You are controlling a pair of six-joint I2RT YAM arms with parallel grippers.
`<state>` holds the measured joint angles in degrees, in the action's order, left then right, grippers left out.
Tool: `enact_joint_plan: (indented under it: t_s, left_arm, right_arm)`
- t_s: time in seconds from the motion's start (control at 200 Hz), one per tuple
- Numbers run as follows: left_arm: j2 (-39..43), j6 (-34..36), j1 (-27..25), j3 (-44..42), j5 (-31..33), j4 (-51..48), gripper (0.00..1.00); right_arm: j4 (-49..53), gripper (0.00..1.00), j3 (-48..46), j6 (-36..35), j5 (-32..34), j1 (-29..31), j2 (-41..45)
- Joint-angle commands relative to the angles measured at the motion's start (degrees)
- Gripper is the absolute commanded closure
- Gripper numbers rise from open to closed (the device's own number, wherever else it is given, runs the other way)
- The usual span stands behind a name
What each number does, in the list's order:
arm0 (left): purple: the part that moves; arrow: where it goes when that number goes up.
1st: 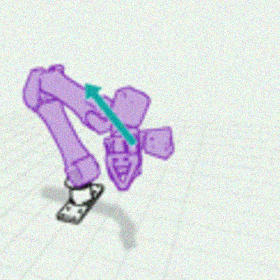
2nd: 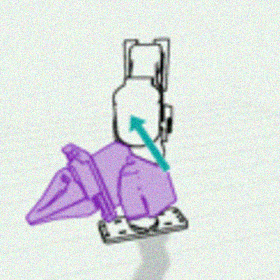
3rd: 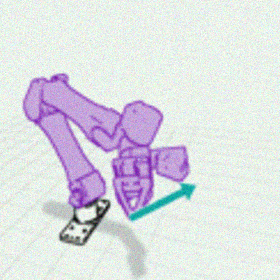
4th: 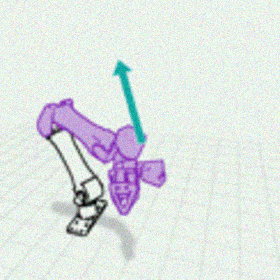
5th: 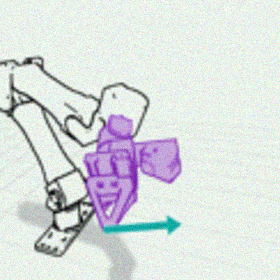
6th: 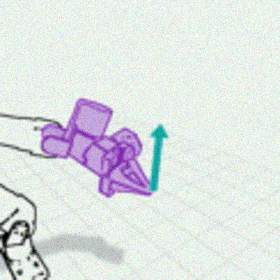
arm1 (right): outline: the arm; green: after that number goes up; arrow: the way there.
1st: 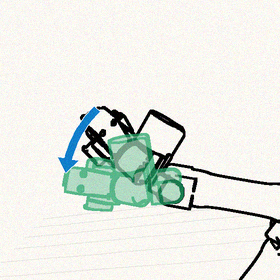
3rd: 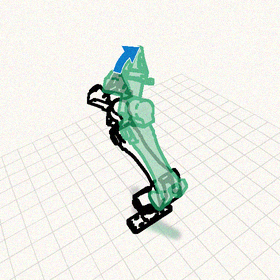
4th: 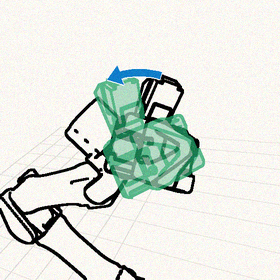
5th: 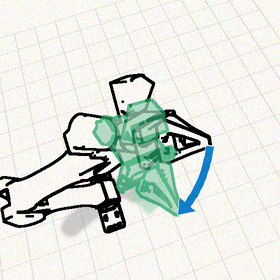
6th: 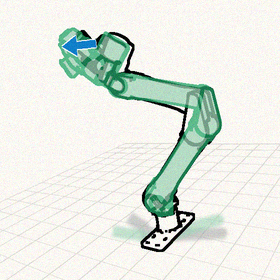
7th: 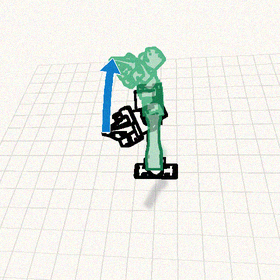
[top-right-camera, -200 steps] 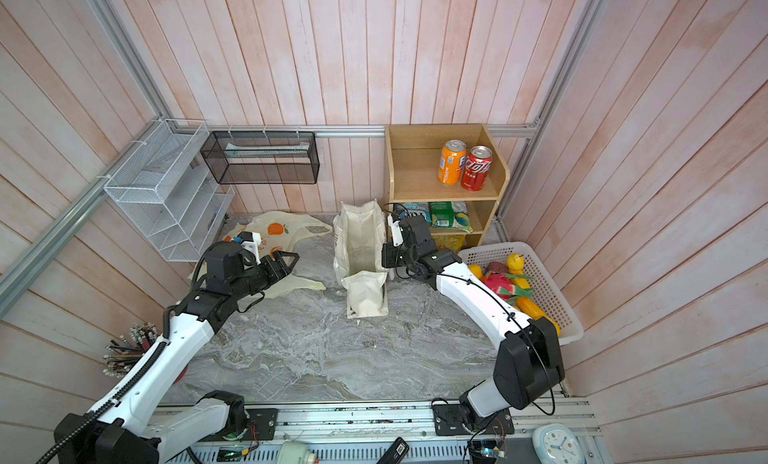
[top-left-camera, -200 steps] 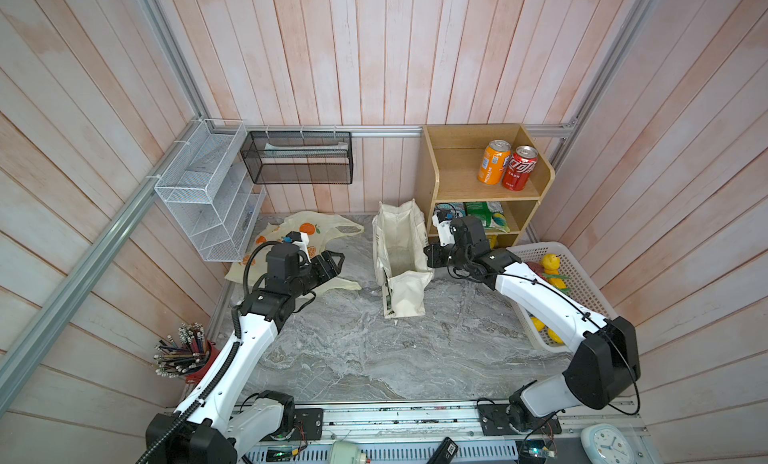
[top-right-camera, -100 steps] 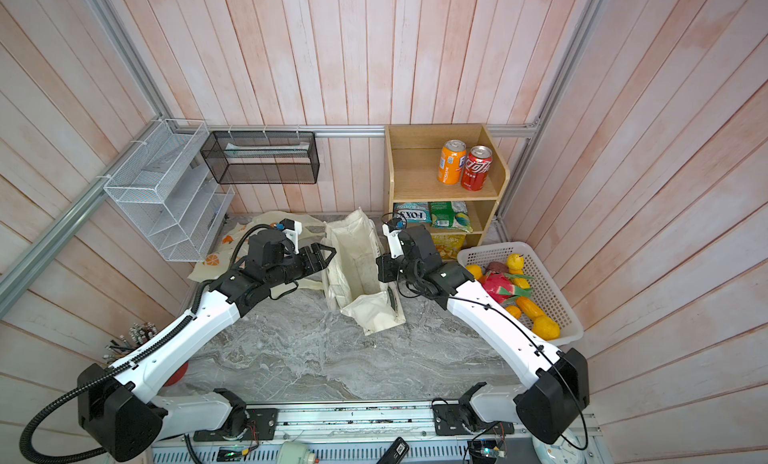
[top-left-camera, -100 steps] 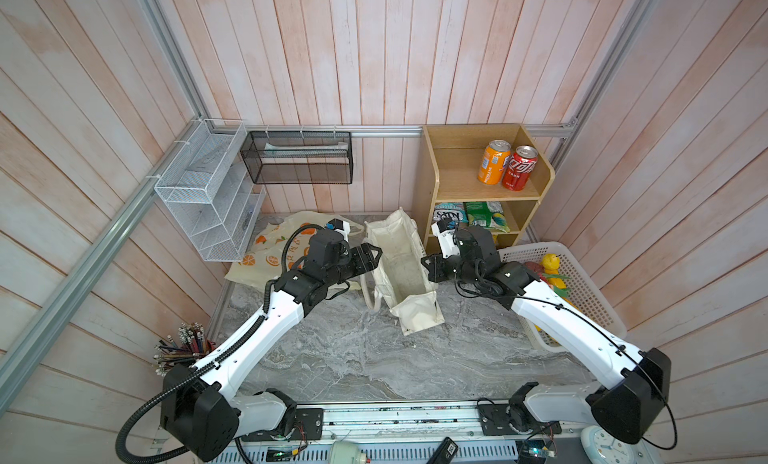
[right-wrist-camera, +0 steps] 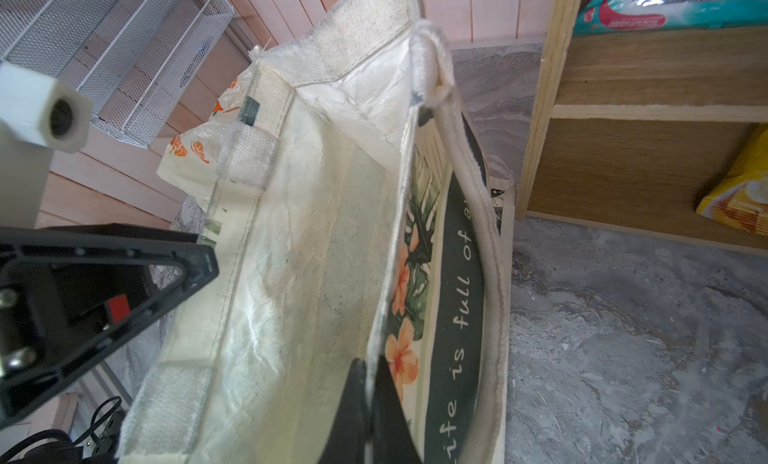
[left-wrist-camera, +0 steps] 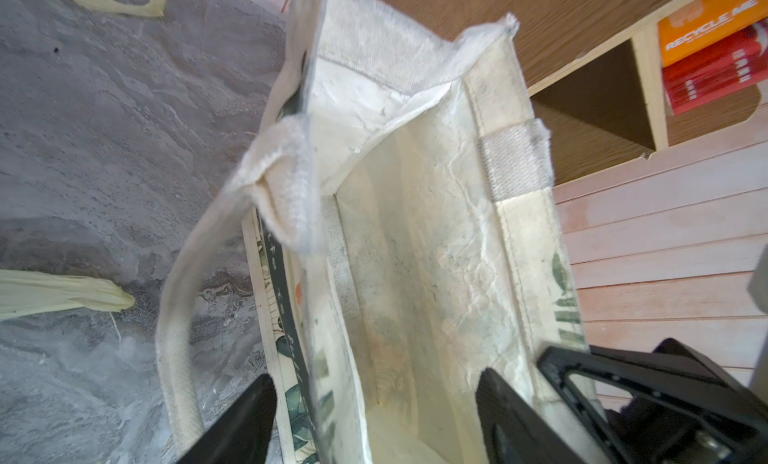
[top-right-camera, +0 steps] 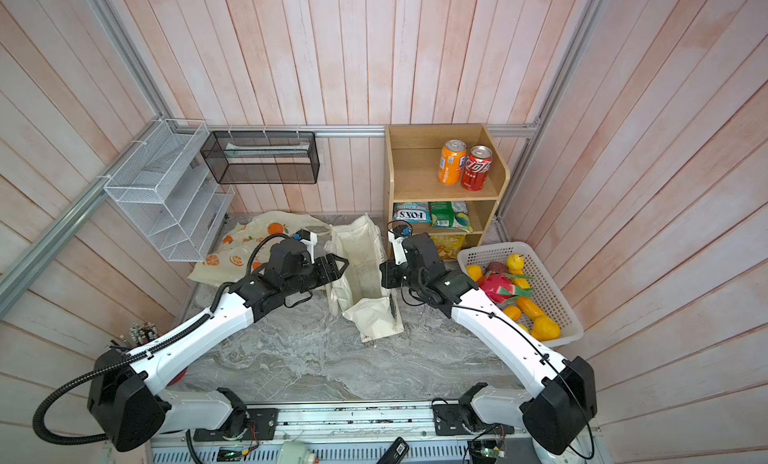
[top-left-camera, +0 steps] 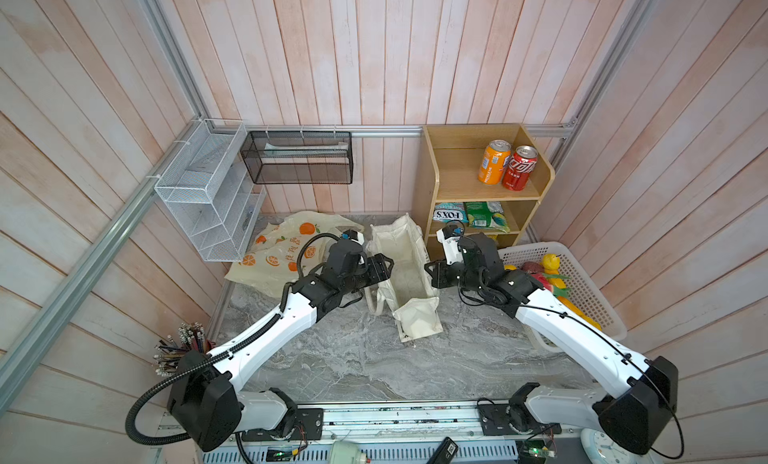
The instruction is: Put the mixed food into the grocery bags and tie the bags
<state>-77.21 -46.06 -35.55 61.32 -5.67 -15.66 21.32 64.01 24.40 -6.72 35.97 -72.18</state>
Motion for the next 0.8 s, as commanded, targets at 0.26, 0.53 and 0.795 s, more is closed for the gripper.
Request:
enact_joint_plan:
  t_s: [0.26, 0.53, 0.795]
  left_arm:
    - [-1.13, 3.21, -0.57, 2.83, 2.05, -1.20, 0.73]
    - [-2.82, 10.69, 2.00, 10.05, -5.94, -9.30, 1.00]
    - [-4.62, 13.69, 2.78, 10.37, -11.80, -10.23, 1.00]
  right_arm:
    - [-0.70, 1.00, -0.90, 0.38, 3.27, 0.33, 2.51]
    - [3.03, 1.00, -2.47, 3.01, 7.83, -0.06, 6.95]
    - [4.97, 1.00, -5.87, 5.17, 11.36, -0.04, 9.33]
